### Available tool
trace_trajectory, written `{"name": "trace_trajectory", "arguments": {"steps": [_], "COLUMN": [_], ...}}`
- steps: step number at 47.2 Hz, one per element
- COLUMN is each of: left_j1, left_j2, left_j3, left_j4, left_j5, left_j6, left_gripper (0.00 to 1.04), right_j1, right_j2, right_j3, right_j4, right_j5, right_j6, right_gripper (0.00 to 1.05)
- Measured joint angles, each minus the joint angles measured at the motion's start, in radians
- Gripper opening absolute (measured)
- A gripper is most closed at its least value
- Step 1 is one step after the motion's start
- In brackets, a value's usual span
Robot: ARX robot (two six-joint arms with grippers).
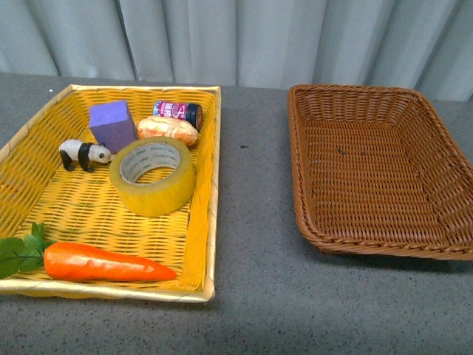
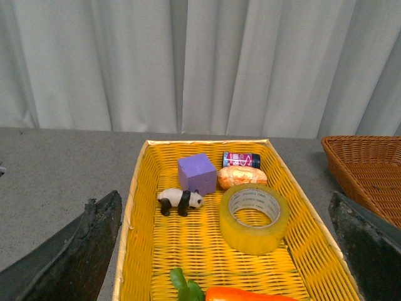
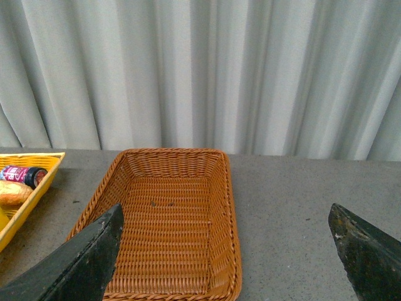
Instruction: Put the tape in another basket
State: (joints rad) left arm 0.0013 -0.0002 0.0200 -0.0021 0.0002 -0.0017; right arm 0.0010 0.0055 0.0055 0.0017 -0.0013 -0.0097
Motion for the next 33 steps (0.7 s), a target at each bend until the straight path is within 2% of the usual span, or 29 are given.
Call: {"name": "trace_trajectory", "arguments": {"steps": [7, 9, 11, 13, 17, 23, 33], "left_j1": [0.000, -0.011, -0.039, -0.048, -0.056, -0.068, -0.108], "left_j2": [0.000, 0.012, 0.107, 0.179, 0.325, 0.681, 1.172], "left_j3": [0.000, 0.005, 0.039, 0.045, 0.054, 0.127, 0.262], "left_j4": [0.000, -0.022, -0.095, -0.073, 0.038, 0.321, 0.596], "left_j5": [-0.001, -0.031, -0.134, -0.155, -0.158, -0.153, -0.109], "left_j6": [0.000, -0.013, -0.059, -0.075, -0.103, -0.146, -0.165], "left_gripper": [0.98, 0.98, 0.98, 0.98, 0.98, 0.98, 0.98], "right_j1": [0.000, 0.000, 0.000, 0.000, 0.000, 0.000, 0.000], "right_j2": [0.000, 0.000, 0.000, -0.001, -0.002, -0.002, -0.002], "right_j3": [0.000, 0.000, 0.000, 0.000, 0.000, 0.000, 0.000], "right_j4": [0.000, 0.000, 0.000, 0.000, 0.000, 0.000, 0.000], "right_j5": [0.000, 0.000, 0.000, 0.000, 0.000, 0.000, 0.000], "right_j6": [0.000, 0.000, 0.000, 0.000, 0.000, 0.000, 0.000], "right_gripper": [0.96, 0.96, 0.96, 0.96, 0.96, 0.96, 0.96]}}
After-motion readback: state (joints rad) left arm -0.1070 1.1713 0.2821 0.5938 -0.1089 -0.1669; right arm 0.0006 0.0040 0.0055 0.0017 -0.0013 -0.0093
